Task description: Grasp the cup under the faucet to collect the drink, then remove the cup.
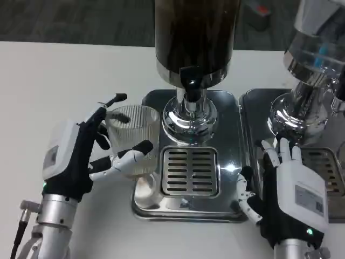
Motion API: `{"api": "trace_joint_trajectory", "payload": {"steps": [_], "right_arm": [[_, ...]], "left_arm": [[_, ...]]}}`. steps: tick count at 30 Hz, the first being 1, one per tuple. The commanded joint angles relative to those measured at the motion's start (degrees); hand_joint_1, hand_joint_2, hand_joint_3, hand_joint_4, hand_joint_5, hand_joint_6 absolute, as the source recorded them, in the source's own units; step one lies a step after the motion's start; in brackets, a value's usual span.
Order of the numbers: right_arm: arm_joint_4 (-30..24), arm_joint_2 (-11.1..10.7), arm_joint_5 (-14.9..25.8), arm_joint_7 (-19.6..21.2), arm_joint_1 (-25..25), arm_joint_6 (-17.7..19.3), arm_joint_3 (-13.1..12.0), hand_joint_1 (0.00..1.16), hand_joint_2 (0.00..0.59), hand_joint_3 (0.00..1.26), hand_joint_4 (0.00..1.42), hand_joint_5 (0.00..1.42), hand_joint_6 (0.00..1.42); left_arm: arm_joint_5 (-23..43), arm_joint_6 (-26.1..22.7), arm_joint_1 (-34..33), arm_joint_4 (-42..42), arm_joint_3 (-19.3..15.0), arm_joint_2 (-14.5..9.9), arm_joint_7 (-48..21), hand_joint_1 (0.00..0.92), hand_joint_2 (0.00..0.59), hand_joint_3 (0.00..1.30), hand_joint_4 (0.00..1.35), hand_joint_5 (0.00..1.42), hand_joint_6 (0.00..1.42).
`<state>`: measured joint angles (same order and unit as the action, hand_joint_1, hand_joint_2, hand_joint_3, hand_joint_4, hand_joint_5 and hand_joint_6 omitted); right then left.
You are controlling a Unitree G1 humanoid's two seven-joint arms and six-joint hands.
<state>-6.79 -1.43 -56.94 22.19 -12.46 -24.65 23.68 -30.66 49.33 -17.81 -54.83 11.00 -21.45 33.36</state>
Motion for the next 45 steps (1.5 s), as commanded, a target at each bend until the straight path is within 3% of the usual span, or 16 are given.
{"api": "trace_joint_trajectory", "payload": {"steps": [1,21,38,45], "right_arm": [[0.45,0.76,-0.07,1.24,0.13,-0.51,0.08,0.35,0.526,0.18,0.0,0.0,0.16],[0.24,2.09,-0.19,2.21,-0.03,-1.94,0.07,0.35,0.516,0.18,0.0,0.0,0.16],[-0.29,2.36,-0.14,2.08,-0.14,-2.61,0.12,0.35,0.516,0.18,0.0,0.0,0.16],[-0.55,2.33,-0.07,1.84,-0.12,-2.91,0.1,0.35,0.516,0.18,0.0,0.0,0.16]], "left_arm": [[-1.27,1.6,-1.53,1.48,0.97,0.29,0.71,0.444,0.161,0.27,0.48,0.76,0.9],[-10.38,-2.57,-6.45,0.11,7.26,1.89,6.74,0.46,0.162,0.27,0.47,0.76,0.89],[-20.25,-10.54,-11.38,-3.82,17.5,3.6,19.8,0.466,0.163,0.27,0.47,0.75,0.88],[-20.4,-12.28,-11.93,-5.56,19.56,3.83,21.95,0.461,0.158,0.27,0.47,0.74,0.88]]}}
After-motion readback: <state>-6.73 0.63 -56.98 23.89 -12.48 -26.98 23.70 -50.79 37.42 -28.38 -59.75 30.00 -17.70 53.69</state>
